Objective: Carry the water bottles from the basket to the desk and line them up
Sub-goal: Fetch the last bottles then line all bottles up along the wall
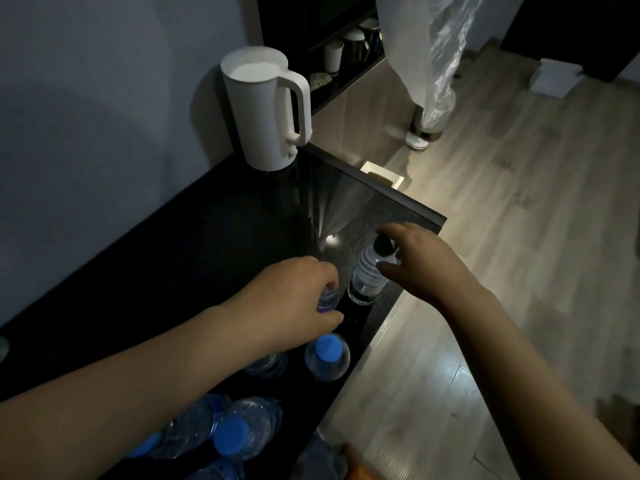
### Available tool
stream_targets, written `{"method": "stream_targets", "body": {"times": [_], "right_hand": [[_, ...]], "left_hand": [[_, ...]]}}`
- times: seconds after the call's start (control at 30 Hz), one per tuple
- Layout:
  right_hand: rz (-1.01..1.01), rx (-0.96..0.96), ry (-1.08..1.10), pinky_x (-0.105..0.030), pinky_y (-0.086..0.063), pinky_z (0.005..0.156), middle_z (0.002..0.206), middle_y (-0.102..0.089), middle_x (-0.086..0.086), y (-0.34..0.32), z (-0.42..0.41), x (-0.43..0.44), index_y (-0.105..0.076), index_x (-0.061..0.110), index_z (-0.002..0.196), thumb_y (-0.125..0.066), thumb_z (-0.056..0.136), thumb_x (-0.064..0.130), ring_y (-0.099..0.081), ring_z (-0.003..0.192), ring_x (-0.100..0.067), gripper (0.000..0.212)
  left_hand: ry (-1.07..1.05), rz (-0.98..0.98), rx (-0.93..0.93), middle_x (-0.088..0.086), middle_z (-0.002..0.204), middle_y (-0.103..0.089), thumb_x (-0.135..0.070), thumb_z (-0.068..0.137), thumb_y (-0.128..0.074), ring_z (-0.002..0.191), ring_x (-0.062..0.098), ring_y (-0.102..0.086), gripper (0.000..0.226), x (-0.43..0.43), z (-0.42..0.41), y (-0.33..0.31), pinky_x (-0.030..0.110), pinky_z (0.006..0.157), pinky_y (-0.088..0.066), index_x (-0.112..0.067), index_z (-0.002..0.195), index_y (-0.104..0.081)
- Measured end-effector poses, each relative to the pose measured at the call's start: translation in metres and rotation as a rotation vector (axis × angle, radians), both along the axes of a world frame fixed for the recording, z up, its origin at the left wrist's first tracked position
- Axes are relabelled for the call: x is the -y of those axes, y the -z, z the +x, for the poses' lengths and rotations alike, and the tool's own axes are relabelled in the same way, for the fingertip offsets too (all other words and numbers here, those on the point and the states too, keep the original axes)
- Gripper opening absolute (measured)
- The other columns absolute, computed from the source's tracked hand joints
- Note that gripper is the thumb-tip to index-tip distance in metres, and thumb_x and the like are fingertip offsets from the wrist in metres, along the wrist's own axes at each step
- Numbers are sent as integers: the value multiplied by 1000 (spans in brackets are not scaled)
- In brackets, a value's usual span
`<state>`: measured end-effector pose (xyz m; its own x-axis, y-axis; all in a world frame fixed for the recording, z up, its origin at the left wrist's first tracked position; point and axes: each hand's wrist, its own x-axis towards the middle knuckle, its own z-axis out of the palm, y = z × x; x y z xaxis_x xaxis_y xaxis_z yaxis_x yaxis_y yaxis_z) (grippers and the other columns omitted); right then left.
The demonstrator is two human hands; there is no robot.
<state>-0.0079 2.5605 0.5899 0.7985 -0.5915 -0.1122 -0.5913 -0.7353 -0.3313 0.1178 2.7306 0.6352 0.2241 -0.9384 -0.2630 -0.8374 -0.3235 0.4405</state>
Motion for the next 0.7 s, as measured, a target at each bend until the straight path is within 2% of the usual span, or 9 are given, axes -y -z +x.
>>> {"method": "stream_targets", "body": {"times": [0.07, 0.17, 0.27, 0.4, 0.57, 0.7], "right_hand": [[-16, 13, 6, -40, -52, 83, 113, -58, -8, 3, 4, 0, -54, 17, 125, -70, 82, 24, -59, 97, -26, 47], [-34, 41, 22, -32, -44, 72, 101, -55, -9, 6, 9, 1, -59, 12, 109, -70, 81, 19, -56, 91, -27, 31], [-25, 53, 30, -29, -38, 69, 98, -55, -10, 7, 11, 1, -60, 11, 103, -70, 80, 18, -54, 88, -26, 26], [-20, 88, 50, -30, -41, 68, 97, -55, -9, 6, 7, -3, -62, 11, 101, -69, 78, 15, -54, 86, -26, 25], [-5, 104, 73, -40, -51, 75, 98, -56, -11, 4, -2, -13, -62, 9, 102, -71, 78, 16, -55, 88, -26, 26], [1, 136, 94, -38, -50, 73, 96, -56, -10, 0, -13, -20, -63, 9, 101, -70, 78, 15, -54, 87, -25, 25]], "left_hand": [[6, 3, -6, -9, 104, -57, -46, 80, -65, 91, 6, -57, 36, -8, -4, -2, 29, 79, -53, -27, 110, -58], [12, 31, -37, -10, 104, -56, -47, 80, -65, 91, 4, -56, 37, -21, -11, 0, 26, 77, -52, -28, 111, -58], [1, 41, -70, -12, 105, -55, -47, 78, -66, 90, 2, -55, 40, -29, -14, 4, 21, 75, -50, -30, 114, -57], [-2, 36, -62, -11, 105, -55, -45, 74, -71, 89, 4, -55, 43, -31, -15, 8, 18, 71, -47, -29, 112, -58], [21, 60, -76, -8, 101, -53, -39, 70, -75, 87, 8, -56, 38, -28, -21, 13, 27, 74, -52, -27, 102, -60], [87, 63, -35, -5, 100, -52, -29, 76, -71, 88, 13, -55, 27, -23, -25, 20, 29, 76, -51, -23, 100, -62]]}}
